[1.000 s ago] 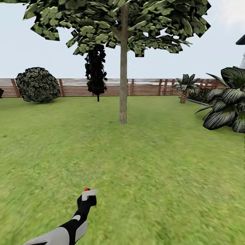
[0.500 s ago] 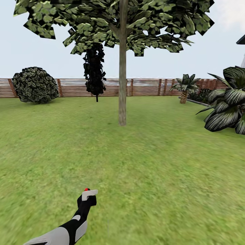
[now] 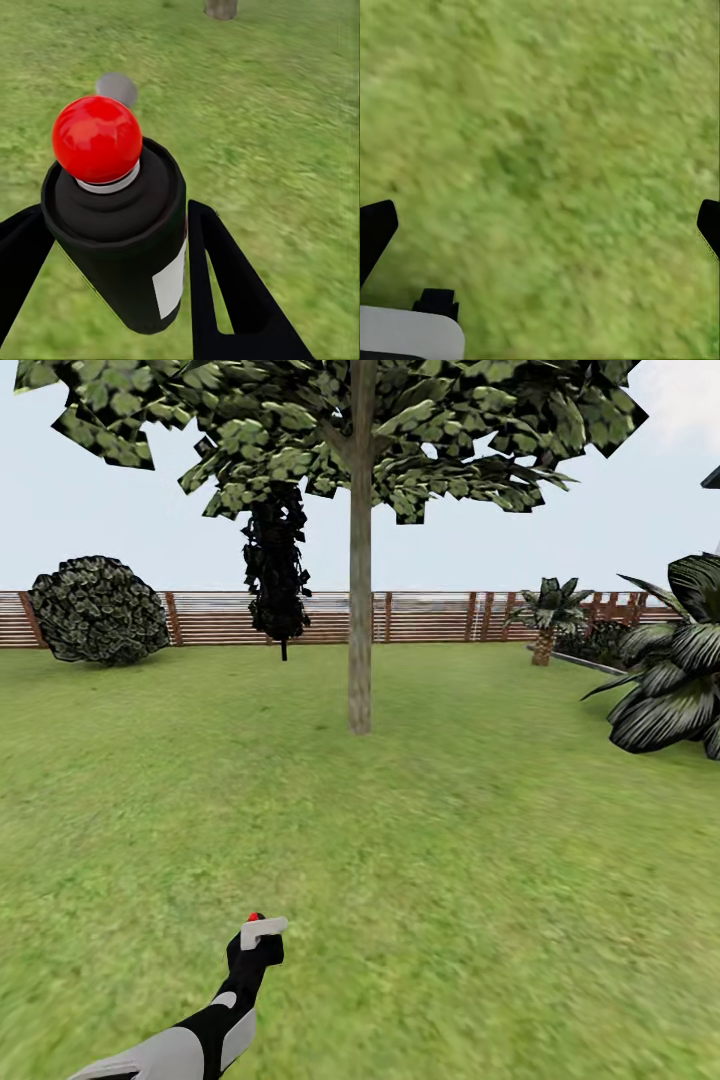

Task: In the garden, pick up the pesticide atomizer on the floor and spray pesticide onto both trees until each tree trunk is fully covered.

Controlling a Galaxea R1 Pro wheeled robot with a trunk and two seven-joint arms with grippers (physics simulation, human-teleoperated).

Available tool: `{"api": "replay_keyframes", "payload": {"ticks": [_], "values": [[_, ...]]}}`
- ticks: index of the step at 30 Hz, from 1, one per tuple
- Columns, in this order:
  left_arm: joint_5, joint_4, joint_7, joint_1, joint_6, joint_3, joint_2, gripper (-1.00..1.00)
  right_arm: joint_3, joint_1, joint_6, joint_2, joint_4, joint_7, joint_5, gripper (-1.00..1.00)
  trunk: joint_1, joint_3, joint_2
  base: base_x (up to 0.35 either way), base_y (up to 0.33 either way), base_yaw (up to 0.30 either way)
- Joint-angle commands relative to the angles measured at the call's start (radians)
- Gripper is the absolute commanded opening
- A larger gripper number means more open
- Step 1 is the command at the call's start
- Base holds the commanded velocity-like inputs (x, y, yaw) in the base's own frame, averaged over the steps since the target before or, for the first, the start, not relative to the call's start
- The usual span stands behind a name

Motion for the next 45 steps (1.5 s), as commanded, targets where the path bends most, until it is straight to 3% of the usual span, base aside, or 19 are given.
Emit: {"api": "replay_keyframes", "payload": {"ticks": [1,45], "values": [[0.0,0.0,0.0,0.0,0.0,-0.001,0.0,-1.0,0.0,0.0,0.0,0.0,0.0,0.0,0.0,1.0,0.0,0.0,0.0,0.35,0.0,0.0],[0.0,0.0,0.0,0.0,0.0,-0.001,0.0,-1.0,0.0,0.0,0.003,0.001,0.0,0.002,0.002,1.0,0.0,0.0,0.0,0.35,0.0,0.0]]}}
